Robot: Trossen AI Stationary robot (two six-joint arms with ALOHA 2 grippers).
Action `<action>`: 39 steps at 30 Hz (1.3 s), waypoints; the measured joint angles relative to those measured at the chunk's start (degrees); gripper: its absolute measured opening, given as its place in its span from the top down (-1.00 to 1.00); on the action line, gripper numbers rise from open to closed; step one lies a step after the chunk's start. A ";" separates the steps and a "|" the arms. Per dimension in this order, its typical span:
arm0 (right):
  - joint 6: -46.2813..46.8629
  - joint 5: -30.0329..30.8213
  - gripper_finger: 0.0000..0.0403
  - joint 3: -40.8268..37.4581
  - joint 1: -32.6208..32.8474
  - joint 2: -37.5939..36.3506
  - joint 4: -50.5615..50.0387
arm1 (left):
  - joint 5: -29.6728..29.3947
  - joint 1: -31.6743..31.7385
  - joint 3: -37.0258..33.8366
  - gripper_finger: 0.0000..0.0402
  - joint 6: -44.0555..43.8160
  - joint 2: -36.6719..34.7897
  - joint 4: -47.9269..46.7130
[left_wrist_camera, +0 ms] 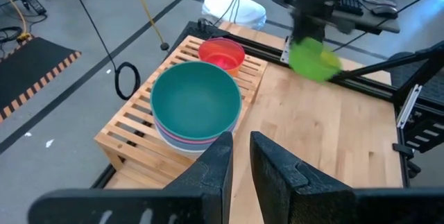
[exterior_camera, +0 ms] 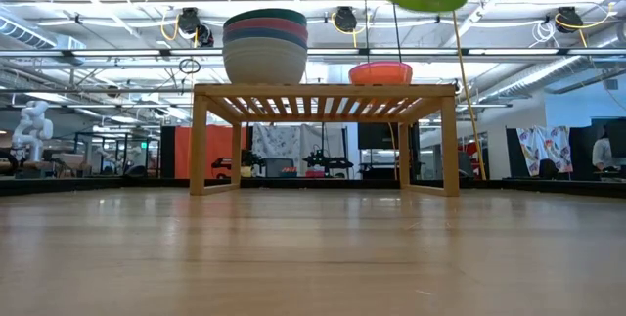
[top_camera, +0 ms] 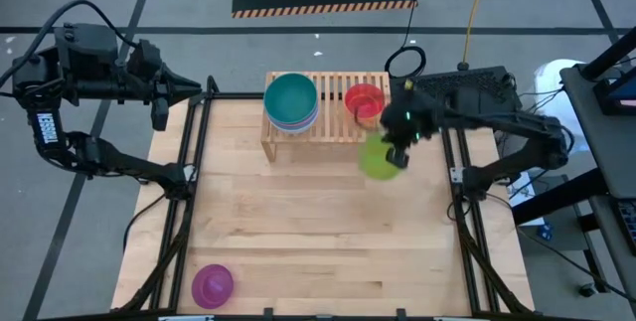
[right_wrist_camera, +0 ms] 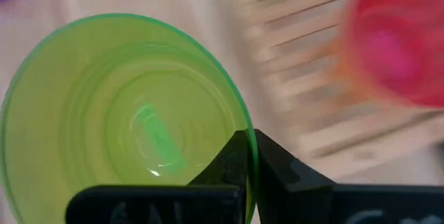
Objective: Place and stack bowls onto a shelf
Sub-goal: Stack the light green bowl on top of the red bowl on the shelf
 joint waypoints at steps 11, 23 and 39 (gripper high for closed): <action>-17.40 -7.44 1.00 10.95 -17.22 9.24 2.44 | 0.00 0.00 0.00 0.72 -2.78 0.00 0.00; -26.45 -15.18 1.00 25.12 -32.13 22.02 2.58 | 0.02 0.02 0.00 0.72 -8.39 0.00 0.00; -34.31 -19.43 1.00 25.28 -37.38 27.50 -7.11 | 0.00 0.02 0.00 0.72 -8.71 0.00 0.00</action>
